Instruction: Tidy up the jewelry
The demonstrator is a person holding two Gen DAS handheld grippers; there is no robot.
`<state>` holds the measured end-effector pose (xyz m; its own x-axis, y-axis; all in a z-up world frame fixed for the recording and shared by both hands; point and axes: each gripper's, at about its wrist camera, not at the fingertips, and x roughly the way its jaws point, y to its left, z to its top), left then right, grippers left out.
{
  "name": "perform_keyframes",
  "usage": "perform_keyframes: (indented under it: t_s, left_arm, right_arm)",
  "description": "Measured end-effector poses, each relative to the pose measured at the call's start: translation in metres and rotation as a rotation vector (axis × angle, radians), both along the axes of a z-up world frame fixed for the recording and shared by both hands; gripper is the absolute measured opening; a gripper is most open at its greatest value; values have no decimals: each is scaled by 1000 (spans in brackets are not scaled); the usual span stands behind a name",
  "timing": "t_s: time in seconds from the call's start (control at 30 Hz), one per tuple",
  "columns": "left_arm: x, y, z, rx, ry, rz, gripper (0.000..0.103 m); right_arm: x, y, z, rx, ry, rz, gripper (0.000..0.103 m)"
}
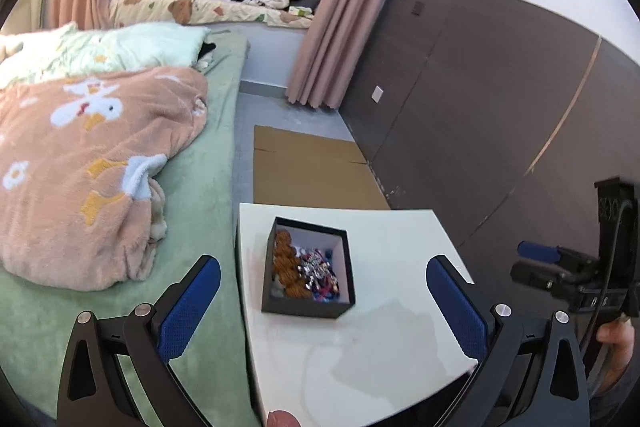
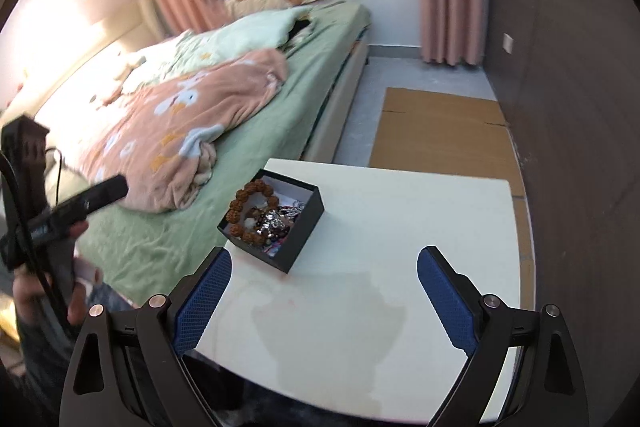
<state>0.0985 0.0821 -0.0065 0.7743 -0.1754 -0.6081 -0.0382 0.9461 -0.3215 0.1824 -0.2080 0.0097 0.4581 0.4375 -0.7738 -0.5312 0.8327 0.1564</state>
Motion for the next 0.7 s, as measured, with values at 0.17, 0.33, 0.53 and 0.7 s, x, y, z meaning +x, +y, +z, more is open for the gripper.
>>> perform_keyframes:
  t_s: [0.17,0.33,0.53,0.7]
  left_arm:
    - [-31,-21,20,53,-39,-9,103]
    - [-54,-40,32,118,-43,-42,103]
    - [-79,-52,41,149,-49,-61,103]
    - [-98,-56,51,153,-72,-52,103]
  right_arm:
    - [-27,-14,5,24,-11,-64,95]
    - [-52,-23,11,65,-14,-92,95]
    - [-78,-35,23,93,-31,-133,95]
    - [-99,-49,31,94,-63,-180,95]
